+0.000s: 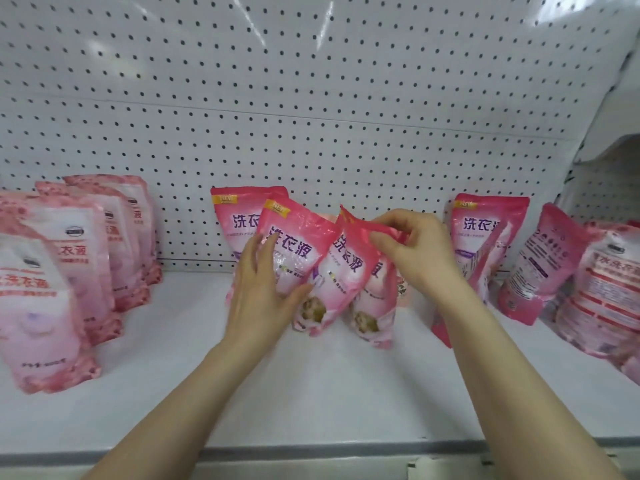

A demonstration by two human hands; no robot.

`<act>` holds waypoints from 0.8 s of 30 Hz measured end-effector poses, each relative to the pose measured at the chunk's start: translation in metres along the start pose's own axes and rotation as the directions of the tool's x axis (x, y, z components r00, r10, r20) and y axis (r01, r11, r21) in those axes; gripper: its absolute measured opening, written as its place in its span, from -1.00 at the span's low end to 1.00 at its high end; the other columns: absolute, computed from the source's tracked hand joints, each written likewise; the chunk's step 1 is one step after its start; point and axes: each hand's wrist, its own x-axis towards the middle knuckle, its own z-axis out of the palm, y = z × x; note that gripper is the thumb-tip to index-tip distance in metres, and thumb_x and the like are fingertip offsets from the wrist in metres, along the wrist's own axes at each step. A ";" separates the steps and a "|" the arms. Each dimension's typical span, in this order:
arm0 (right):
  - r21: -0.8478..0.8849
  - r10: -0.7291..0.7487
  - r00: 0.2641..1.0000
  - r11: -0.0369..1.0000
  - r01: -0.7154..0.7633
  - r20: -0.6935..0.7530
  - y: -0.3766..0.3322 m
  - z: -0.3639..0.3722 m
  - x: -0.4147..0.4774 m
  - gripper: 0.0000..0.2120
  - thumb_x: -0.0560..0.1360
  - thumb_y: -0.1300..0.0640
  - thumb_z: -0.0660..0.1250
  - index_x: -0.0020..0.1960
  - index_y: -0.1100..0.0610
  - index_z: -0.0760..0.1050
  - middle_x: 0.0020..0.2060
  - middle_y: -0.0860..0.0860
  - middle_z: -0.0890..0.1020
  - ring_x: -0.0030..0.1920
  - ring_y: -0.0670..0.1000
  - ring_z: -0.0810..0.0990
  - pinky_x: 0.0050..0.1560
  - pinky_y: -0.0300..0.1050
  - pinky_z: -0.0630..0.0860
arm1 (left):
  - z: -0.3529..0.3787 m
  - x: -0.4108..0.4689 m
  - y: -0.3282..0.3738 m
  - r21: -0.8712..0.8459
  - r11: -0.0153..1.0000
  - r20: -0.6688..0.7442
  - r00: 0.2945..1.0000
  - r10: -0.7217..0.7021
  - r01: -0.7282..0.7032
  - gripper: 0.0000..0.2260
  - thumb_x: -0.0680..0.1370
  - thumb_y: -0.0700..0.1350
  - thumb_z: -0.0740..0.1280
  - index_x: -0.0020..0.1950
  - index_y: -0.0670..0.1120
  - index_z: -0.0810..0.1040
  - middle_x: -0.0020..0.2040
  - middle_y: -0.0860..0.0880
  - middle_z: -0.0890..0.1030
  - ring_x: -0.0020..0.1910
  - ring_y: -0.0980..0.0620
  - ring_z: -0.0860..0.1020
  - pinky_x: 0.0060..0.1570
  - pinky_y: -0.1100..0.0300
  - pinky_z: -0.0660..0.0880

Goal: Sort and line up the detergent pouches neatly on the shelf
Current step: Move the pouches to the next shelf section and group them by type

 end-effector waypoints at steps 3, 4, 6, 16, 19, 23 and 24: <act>0.281 0.008 0.995 0.959 -0.035 0.097 -0.005 0.006 -0.006 -0.85 0.48 0.34 0.42 -0.06 0.12 0.67 -0.23 0.00 0.72 -0.27 -0.05 0.66 -0.19 -0.16 0.60 | -0.001 -0.007 0.007 -0.075 0.997 0.018 1.000 0.002 0.000 -0.20 0.44 0.28 0.33 0.56 0.10 0.04 0.58 0.09 0.01 0.53 0.22 0.00 0.47 0.13 0.16; 0.360 -0.012 0.991 0.932 -0.036 0.130 -0.007 0.011 -0.008 -0.84 0.48 0.37 0.41 -0.07 0.14 0.66 -0.23 0.01 0.71 -0.25 -0.10 0.65 -0.14 -0.21 0.60 | -0.003 -0.009 0.008 -0.099 0.995 0.007 1.000 0.013 -0.012 -0.21 0.44 0.31 0.29 0.56 0.10 0.05 0.57 0.08 0.03 0.47 0.36 0.05 0.42 0.32 0.16; 0.441 -0.074 0.982 0.897 -0.010 0.173 -0.011 0.023 -0.012 -0.79 0.48 0.41 0.40 -0.10 0.12 0.65 -0.22 0.04 0.70 -0.17 -0.05 0.65 0.01 -0.09 0.61 | -0.008 -0.014 0.010 -0.129 0.991 -0.017 0.999 0.038 -0.039 -0.29 0.49 0.33 0.22 0.55 0.11 0.10 0.56 0.07 0.09 0.29 0.53 0.26 0.30 0.46 0.24; 0.554 -0.267 0.939 0.826 0.107 0.217 -0.038 0.083 0.006 -0.91 0.53 0.39 0.34 -0.01 0.29 0.58 -0.06 -0.03 0.63 -0.03 -0.08 0.61 0.14 -0.11 0.57 | -0.017 -0.036 -0.005 -0.187 0.982 0.102 0.995 -0.016 0.035 -0.15 0.31 0.53 0.20 0.52 0.33 -0.02 0.51 0.31 0.15 0.46 0.34 0.18 0.33 0.22 0.27; 0.538 -0.277 0.928 0.837 0.105 0.250 -0.036 0.088 0.011 -0.93 0.55 0.29 0.35 -0.01 0.26 0.61 -0.12 -0.01 0.67 -0.05 -0.06 0.63 0.14 -0.03 0.57 | -0.010 -0.036 -0.004 -0.233 0.971 0.171 0.985 -0.022 0.062 -0.14 0.38 0.35 0.36 0.52 0.33 -0.09 0.49 0.32 0.21 0.45 0.27 0.24 0.35 0.11 0.34; 0.445 -0.002 0.997 0.895 -0.035 0.081 -0.006 0.078 0.033 -0.72 0.64 -0.02 0.21 0.09 0.08 0.65 -0.04 -0.04 0.70 0.02 -0.06 0.67 0.10 -0.07 0.60 | -0.006 -0.032 -0.001 -0.174 0.985 0.188 0.982 0.011 0.022 -0.17 0.47 0.15 0.36 0.53 0.29 -0.15 0.46 0.21 0.30 0.41 0.14 0.30 0.31 -0.08 0.42; 0.291 0.022 1.000 0.956 -0.024 0.011 0.004 0.075 0.042 -0.72 0.65 0.00 0.18 0.19 0.07 0.61 0.08 -0.02 0.66 0.11 -0.04 0.62 0.19 -0.02 0.55 | -0.005 -0.031 -0.001 -0.164 0.986 0.186 0.982 0.004 0.027 -0.18 0.47 0.15 0.36 0.53 0.30 -0.14 0.43 0.16 0.35 0.38 0.16 0.32 0.29 -0.06 0.43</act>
